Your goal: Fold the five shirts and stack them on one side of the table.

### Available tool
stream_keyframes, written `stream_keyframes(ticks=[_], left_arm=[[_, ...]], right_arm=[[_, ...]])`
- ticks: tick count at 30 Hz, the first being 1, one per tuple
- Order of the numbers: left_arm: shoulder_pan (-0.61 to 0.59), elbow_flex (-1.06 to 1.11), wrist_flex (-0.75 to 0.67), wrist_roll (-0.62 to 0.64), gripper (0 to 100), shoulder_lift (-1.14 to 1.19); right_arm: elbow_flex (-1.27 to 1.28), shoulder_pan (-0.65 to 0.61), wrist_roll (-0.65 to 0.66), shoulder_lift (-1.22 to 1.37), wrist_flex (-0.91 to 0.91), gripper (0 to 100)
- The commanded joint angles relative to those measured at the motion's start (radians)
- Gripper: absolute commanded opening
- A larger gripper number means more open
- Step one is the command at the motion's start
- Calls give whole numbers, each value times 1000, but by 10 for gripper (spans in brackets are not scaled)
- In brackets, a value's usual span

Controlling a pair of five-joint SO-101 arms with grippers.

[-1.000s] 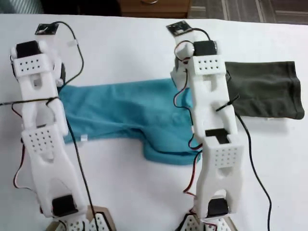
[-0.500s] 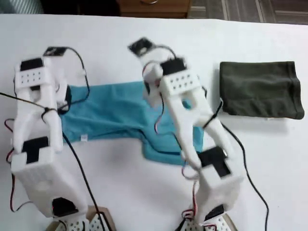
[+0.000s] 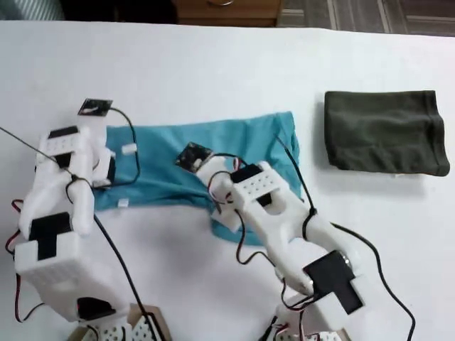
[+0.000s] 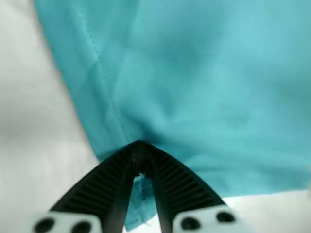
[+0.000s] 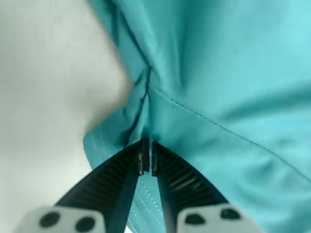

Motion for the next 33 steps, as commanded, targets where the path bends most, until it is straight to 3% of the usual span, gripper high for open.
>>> stream_keyframes(ticks=[1,8,14,29,33], left_arm=[[-11,53,-77,-5,25,-37],[-9,76,-98,-2,25,-40],[-6,76,-100,-2,25,-40],[-6,77,-100,-2,25,-40],[-6,77,-100,-2,25,-40]], right_arm=[[3,15,18,-104,39,20],[20,41,21,-366,177,25],[133,-1,23,-344,171,183],[161,-35,21,-120,-70,150],[133,16,15,-104,-76,21]])
